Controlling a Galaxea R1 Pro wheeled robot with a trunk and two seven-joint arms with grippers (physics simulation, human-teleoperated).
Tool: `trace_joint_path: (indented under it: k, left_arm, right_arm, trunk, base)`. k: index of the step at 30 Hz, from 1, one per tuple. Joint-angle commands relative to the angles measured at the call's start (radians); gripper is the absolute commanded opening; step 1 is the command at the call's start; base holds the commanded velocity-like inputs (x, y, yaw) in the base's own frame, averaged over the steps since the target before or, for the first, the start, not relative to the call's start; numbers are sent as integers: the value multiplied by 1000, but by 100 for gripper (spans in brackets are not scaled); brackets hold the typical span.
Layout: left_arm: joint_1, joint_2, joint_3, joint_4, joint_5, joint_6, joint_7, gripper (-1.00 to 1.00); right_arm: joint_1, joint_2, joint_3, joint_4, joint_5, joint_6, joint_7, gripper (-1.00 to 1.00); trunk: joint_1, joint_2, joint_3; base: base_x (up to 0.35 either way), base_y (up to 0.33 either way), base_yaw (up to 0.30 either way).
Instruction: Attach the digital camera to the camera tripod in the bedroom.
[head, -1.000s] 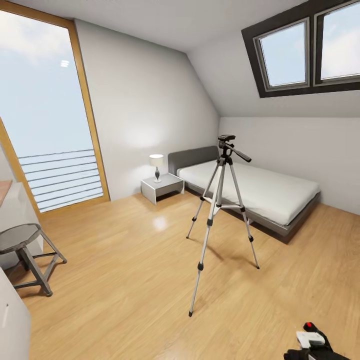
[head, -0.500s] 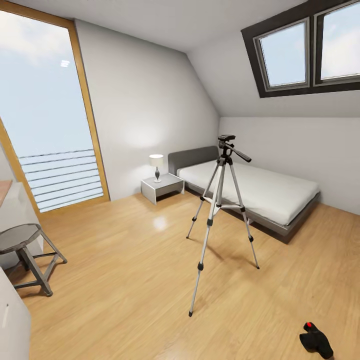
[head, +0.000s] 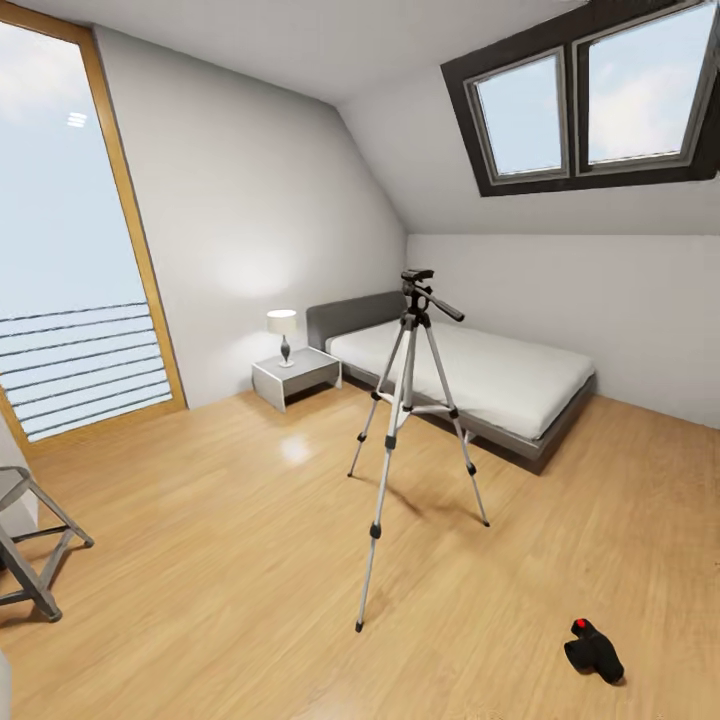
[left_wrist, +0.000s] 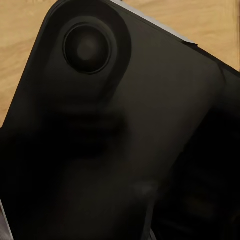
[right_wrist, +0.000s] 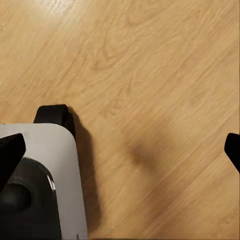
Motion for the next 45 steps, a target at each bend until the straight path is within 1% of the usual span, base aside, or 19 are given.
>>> trace_joint_path:
  k: [1,2,11,17,26,33,34,35,40,41,42,45]
  left_arm:
    - [1,0,-1,-2,5,-1,0,100]
    - [1,0,-1,-2,5,-1,0,100]
    - [1,0,-1,-2,5,0,0,100]
    - [1,0,-1,-2,5,0,0,100]
    - [1,0,1,-2,5,-1,0,100]
    - [1,0,1,-2,5,-1,0,100]
    - [1,0,1,-2,5,-1,0,100]
    - [1,0,1,-2,5,-2,1,100]
    - [1,-1,0,-2,4,-1,0,100]
    - [1,-1,-1,-2,3,-1,0,100]
    - [1,-2,-7,-2,-7,0,0,100]
    - [1,-2,-6,-2,-7,0,1,100]
  right_arm:
    - [-1,8,-8,1,11,1,2,100]
    - [-1,31,-7,1,12,-1,2,100]
    - [-1,71,-7,1,13,-8,2,100]
    - [-1,79,-7,1,13,-14,2,100]
    - [-1,81,-7,1,13,-12,2,100]
    - [-1,82,-6,1,13,1,3,100]
    - [-1,82,-6,1,13,1,3,100]
    - [-1,90,-6,1,13,0,3,100]
    - [-1,93,-7,1,13,-1,3,100]
    - [-1,93,-7,1,13,-1,3,100]
    - [-1,94,-7,1,12,-11,2,100]
    - [-1,94,-7,1,12,-12,2,100]
  trunk:
    - [0,0,-1]
    - [0,0,-1]
    - [0,0,-1]
    - [0,0,-1]
    - [0,0,-1]
    - [0,0,-1]
    - [0,0,-1]
    - [0,0,-1]
    - [0,0,-1]
    - [0,0,-1]
    - [0,0,-1]
    - [0,0,-1]
  base:
    - [0,0,-281]
    - [0,0,-284]
    - [0,0,-288]
    - [0,0,-293]
    - [0,0,-279]
    - [0,0,-49]
    - [0,0,-8]
    - [0,0,-2]
    - [4,-1,-1]
    - [35,-26,0]
    - [62,-85,-44]
    - [34,-46,-131]
